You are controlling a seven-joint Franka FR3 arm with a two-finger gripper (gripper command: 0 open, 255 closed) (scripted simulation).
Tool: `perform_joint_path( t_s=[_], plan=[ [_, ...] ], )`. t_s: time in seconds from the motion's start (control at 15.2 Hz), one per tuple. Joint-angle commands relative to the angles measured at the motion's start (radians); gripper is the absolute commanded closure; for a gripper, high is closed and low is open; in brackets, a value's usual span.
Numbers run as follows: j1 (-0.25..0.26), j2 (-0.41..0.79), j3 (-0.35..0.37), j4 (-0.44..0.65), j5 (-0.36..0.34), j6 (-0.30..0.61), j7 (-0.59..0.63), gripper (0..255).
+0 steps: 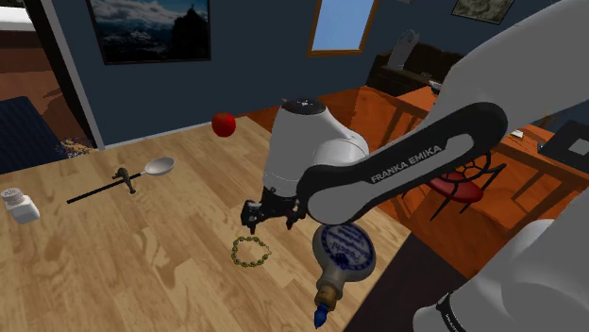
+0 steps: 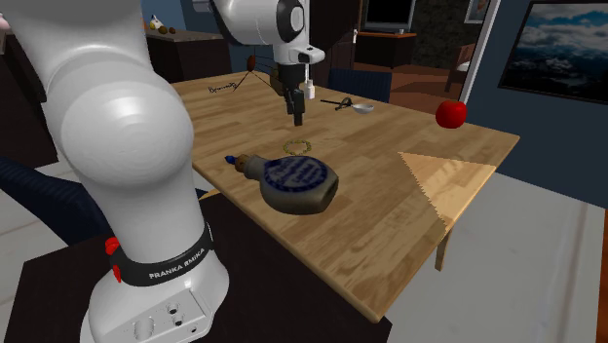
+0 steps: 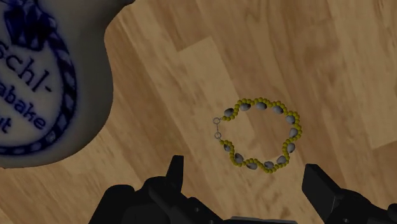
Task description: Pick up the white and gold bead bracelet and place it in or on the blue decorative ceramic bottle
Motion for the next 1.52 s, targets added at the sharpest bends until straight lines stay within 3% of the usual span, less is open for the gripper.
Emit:
perform_joint_path(
  t_s=[0.0, 0.4, 0.92, 1.45],
  plan=[
    [0.008, 0.098, 0.004, 0.052, -0.083, 0.03, 0.094, 0],
    [0.122, 0.358, -0.065, 0.238, -0.273, 0.065, 0.32, 0],
    [0.17, 0.463, -0.125, 0.266, -0.349, 0.134, 0.377, 0],
    [0.17, 0.463, -0.125, 0.266, -0.349, 0.134, 0.377, 0]
  ],
)
